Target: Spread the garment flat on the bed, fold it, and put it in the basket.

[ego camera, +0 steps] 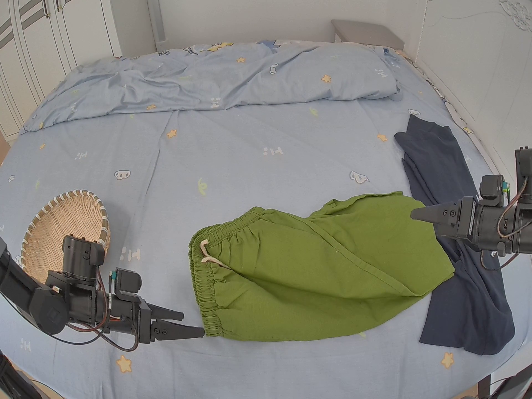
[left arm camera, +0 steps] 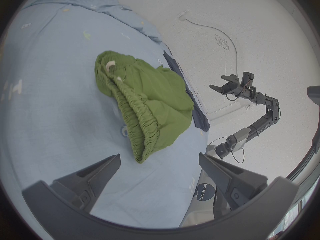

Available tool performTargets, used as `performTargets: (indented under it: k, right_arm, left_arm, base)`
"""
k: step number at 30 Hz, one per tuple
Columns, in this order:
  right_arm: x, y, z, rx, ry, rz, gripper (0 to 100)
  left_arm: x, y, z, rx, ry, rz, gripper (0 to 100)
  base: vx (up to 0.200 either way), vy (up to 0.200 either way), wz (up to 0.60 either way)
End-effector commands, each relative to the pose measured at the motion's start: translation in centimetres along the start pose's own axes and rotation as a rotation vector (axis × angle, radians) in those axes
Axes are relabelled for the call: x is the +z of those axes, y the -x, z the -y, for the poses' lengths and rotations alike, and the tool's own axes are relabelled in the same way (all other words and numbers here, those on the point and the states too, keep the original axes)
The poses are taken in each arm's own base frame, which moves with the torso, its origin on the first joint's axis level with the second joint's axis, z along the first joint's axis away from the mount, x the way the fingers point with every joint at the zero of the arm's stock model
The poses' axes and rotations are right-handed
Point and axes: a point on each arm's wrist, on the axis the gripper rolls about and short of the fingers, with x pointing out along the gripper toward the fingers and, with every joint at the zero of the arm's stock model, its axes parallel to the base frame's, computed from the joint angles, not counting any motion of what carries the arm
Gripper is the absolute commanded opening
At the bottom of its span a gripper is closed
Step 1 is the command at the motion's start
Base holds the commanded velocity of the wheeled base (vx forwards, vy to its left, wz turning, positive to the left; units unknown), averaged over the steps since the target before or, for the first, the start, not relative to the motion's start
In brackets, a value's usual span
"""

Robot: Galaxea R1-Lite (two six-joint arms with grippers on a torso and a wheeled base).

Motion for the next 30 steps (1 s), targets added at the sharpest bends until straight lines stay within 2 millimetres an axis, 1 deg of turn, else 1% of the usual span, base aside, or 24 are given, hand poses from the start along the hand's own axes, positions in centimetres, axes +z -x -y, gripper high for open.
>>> performTargets:
  k: [1, 2, 4, 6, 12, 13, 15, 20, 21, 25, 27, 30]
  right_arm:
    - [0.0, 0.0, 0.1, -0.001, -0.003, 0.000, 100]
    - [-0.1, 0.0, 0.1, -0.002, -0.002, -0.002, 100]
    - [-0.1, -0.1, 0.1, -0.003, -0.002, -0.004, 100]
    - [-0.1, -0.1, 0.1, -0.003, -0.002, -0.008, 100]
    - [-0.2, -0.2, 0.2, -0.004, -0.003, -0.009, 100]
    - [-0.2, -0.2, 0.2, -0.004, -0.001, -0.009, 100]
    - [-0.2, -0.2, 0.2, -0.005, -0.002, -0.010, 100]
    - [-0.2, -0.3, 0.3, -0.007, -0.003, -0.014, 100]
    - [-0.2, -0.3, 0.3, -0.007, -0.003, -0.014, 100]
    - [-0.2, -0.3, 0.3, -0.008, -0.004, -0.014, 100]
    - [-0.2, -0.3, 0.3, -0.008, -0.004, -0.011, 100]
    - [-0.2, -0.3, 0.3, -0.008, -0.004, -0.011, 100]
  left_arm:
    - [-0.2, -1.6, -1.6, -0.007, 0.046, -0.043, 100]
    - [-0.2, -1.7, -1.7, -0.007, 0.044, -0.042, 100]
    - [0.1, -2.7, -1.8, -0.024, 0.024, -0.055, 100]
    - [0.2, -3.5, -2.3, -0.029, 0.024, -0.065, 100]
    - [0.5, -4.1, -2.5, -0.039, -0.005, -0.051, 100]
    - [0.4, -4.7, -2.5, -0.050, -0.019, -0.053, 100]
    - [0.4, -5.1, -2.5, -0.056, -0.029, -0.053, 100]
    - [0.3, -5.2, -2.3, -0.065, -0.045, -0.046, 100]
    - [0.3, -5.3, -2.2, -0.068, -0.050, -0.046, 0]
    - [0.2, -5.7, -2.0, -0.079, -0.063, -0.049, 0]
    - [-0.2, -6.4, -2.2, -0.089, -0.053, -0.074, 0]
    - [-0.6, -6.8, -2.6, -0.089, -0.048, -0.081, 0]
  base:
    - [0.000, 0.000, 0.00]
    - [0.000, 0.000, 0.00]
    - [0.000, 0.000, 0.00]
    - [0.000, 0.000, 0.00]
    - [0.000, 0.000, 0.00]
    - [0.000, 0.000, 0.00]
    - [0.000, 0.000, 0.00]
    - [0.000, 0.000, 0.00]
    - [0.000, 0.000, 0.00]
    - [0.000, 0.000, 0.00]
    - [0.000, 0.000, 0.00]
    - [0.000, 0.000, 0.00]
